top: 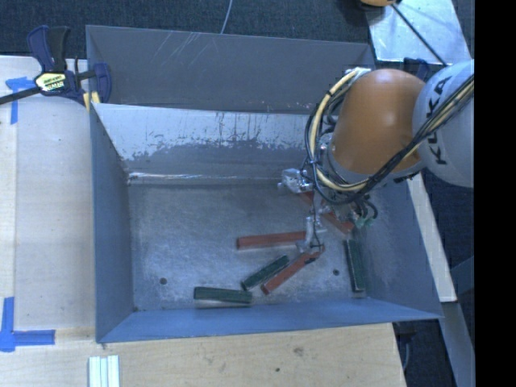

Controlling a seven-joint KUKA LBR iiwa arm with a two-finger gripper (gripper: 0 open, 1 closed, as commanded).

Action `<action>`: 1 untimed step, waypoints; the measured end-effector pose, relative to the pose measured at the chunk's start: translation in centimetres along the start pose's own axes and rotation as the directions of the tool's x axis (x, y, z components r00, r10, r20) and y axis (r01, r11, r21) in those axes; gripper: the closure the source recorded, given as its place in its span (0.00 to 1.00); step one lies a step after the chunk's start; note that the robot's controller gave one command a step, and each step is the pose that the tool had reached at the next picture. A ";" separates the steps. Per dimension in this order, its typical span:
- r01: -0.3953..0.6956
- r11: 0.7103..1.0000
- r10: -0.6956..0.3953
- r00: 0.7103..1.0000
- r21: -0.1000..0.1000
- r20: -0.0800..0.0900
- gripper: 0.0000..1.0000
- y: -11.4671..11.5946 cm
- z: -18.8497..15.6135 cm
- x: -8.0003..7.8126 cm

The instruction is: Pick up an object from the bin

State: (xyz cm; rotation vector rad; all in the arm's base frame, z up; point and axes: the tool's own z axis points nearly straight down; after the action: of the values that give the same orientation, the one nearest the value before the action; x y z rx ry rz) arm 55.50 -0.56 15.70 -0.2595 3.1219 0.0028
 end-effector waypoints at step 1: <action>-0.027 1.000 0.027 1.000 0.001 -0.011 0.00 -2.4 5.7 0.4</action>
Offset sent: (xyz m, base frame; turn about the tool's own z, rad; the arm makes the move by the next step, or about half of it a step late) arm -0.0414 -0.0036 -0.0870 -0.1155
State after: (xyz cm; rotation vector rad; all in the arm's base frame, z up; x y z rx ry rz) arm 55.50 -2.95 9.95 -0.2183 3.1361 -0.0001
